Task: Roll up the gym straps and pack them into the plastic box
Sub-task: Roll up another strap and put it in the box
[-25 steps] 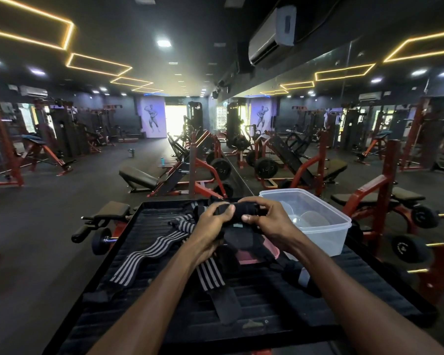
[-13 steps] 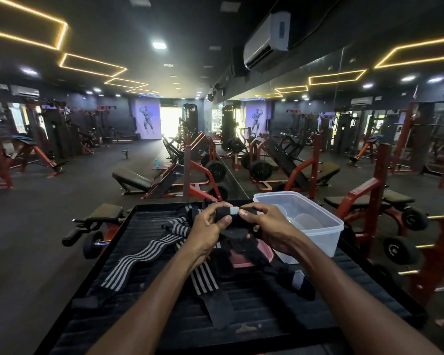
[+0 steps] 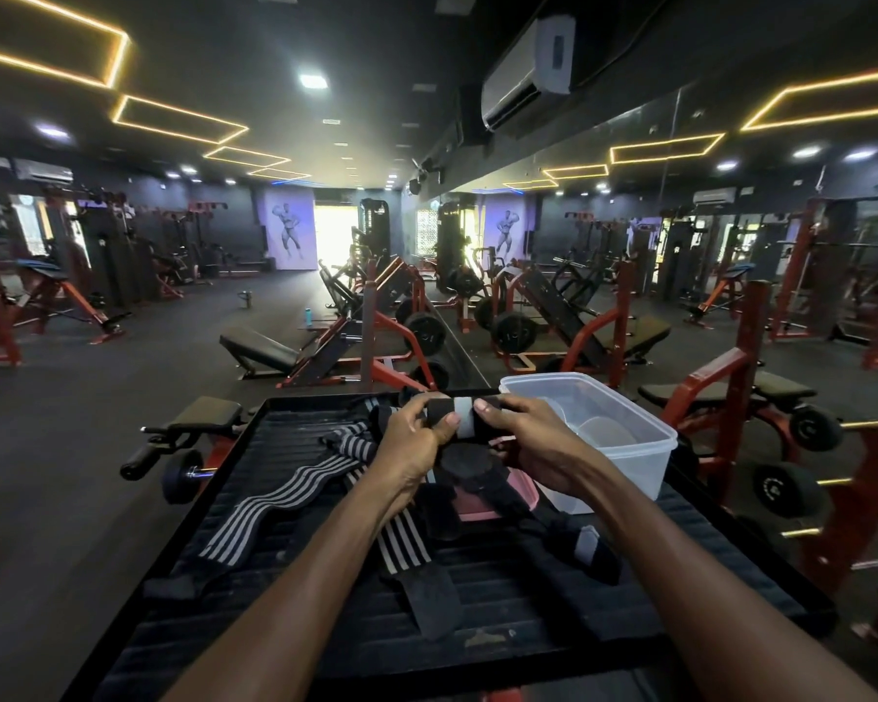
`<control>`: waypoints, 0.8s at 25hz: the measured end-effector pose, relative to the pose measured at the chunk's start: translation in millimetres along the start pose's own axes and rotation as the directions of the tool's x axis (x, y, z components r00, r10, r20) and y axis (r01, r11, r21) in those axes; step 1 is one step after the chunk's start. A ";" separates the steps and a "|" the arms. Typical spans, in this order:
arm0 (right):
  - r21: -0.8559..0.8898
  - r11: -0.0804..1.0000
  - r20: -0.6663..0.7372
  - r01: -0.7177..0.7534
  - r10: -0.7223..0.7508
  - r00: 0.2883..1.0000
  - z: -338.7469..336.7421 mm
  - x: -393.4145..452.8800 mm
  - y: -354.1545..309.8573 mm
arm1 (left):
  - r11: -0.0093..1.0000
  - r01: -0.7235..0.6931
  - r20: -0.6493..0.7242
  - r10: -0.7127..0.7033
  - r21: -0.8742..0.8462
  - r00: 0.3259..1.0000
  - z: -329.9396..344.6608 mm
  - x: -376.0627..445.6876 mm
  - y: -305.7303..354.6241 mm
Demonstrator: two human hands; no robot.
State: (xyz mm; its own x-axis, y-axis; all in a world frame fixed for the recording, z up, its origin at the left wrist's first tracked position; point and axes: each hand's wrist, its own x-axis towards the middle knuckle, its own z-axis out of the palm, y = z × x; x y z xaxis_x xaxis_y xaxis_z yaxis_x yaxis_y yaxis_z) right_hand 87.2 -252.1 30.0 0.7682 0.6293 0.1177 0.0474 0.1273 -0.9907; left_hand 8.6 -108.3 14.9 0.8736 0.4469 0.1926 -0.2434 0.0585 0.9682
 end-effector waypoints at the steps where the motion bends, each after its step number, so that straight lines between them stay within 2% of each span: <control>1: -0.028 1.000 0.005 -0.011 0.011 1.000 -1.3 2.0 1.7 | 0.999 -0.020 -0.003 0.020 0.026 1.000 0.1 -0.9 -0.9; 3: -0.065 0.996 -0.016 0.056 -0.057 0.998 -2.1 2.6 2.9 | 1.000 -0.014 -0.011 0.014 0.022 1.000 0.4 -3.4 -3.0; 7: -0.095 0.979 -0.029 0.179 -0.182 0.983 -4.0 -0.9 2.9 | 0.975 0.177 0.054 -0.171 -0.137 0.984 1.5 -1.9 3.5; 9: -0.112 0.974 -0.006 0.197 -0.199 0.980 -4.3 -2.5 2.2 | 0.971 0.186 0.043 -0.181 -0.153 0.982 4.5 0.7 5.1; 11: -0.062 0.984 -0.015 0.168 -0.169 0.985 -5.0 -3.5 -0.7 | 0.976 0.142 0.000 -0.144 -0.163 0.990 8.1 2.0 4.9; 13: -0.004 0.996 -0.010 0.086 -0.086 0.996 -4.9 -6.1 -6.0 | 0.992 0.080 -0.018 -0.082 -0.093 0.996 9.3 1.3 2.1; 16: -0.065 0.996 0.025 -0.057 0.058 0.998 -9.8 -7.6 -7.2 | 1.000 0.005 0.019 -0.005 0.017 1.000 11.3 -0.8 -3.9; 18: -0.120 0.992 -0.017 -0.044 0.042 0.999 -14.2 -7.8 -4.2 | 1.000 -0.003 0.054 0.001 0.023 0.999 15.5 -3.4 -5.6; 20: -0.157 0.988 -0.072 0.016 -0.028 0.997 -19.4 -10.4 -0.9 | 0.998 0.057 0.081 -0.056 -0.010 0.995 19.5 -3.3 -6.3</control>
State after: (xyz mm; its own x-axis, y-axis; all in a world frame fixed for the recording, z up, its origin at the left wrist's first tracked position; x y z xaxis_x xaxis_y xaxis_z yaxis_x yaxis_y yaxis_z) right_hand 91.6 -273.6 28.4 0.8108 0.5683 0.1402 0.1594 0.0160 -0.9871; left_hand 15.5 -127.6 11.2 0.9172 0.3692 0.1501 -0.1971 0.0930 0.9760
